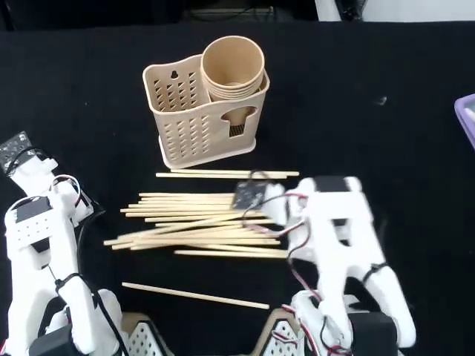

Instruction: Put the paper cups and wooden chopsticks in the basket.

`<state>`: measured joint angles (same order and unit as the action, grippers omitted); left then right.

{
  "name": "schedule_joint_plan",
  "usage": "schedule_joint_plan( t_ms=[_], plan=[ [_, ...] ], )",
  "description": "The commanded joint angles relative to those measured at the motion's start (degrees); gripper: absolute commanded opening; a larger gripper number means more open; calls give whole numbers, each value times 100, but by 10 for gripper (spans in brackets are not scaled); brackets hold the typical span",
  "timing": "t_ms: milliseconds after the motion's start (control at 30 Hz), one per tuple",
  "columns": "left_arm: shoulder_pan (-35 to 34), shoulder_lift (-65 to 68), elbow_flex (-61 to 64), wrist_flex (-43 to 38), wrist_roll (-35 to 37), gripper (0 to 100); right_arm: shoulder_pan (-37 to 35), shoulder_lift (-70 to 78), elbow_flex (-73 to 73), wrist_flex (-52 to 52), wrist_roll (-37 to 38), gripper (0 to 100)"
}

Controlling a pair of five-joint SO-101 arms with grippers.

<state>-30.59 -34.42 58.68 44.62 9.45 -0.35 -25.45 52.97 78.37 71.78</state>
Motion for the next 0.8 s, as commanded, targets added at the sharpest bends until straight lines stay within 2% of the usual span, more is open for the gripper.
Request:
schedule_joint_plan(
  t_ms=[0, 133, 267, 433, 600, 700, 767],
  plan=[
    [-57, -193, -48, -97, 62, 134, 844, -119, -910, 1011, 659, 10],
    [-57, -193, -48, -97, 62, 134, 1741, -725, -1648, 1829, 1389, 10],
    [-57, -193, -48, -97, 62, 134, 2646, -1587, -2079, 2163, 2136, 10],
    [-57, -193, -48, -97, 62, 134, 3121, -2580, -2062, 2154, 2338, 11],
    [-57, -193, -48, -97, 62, 134, 2980, -3424, -2062, 1908, 2048, 11],
    [-57, -193, -48, -97, 62, 134, 2242, -3802, -1938, 1899, 1354, 11],
    [-57, -193, -48, -97, 62, 134, 1538, -3960, -1895, 1820, 589, 11]
  ],
)
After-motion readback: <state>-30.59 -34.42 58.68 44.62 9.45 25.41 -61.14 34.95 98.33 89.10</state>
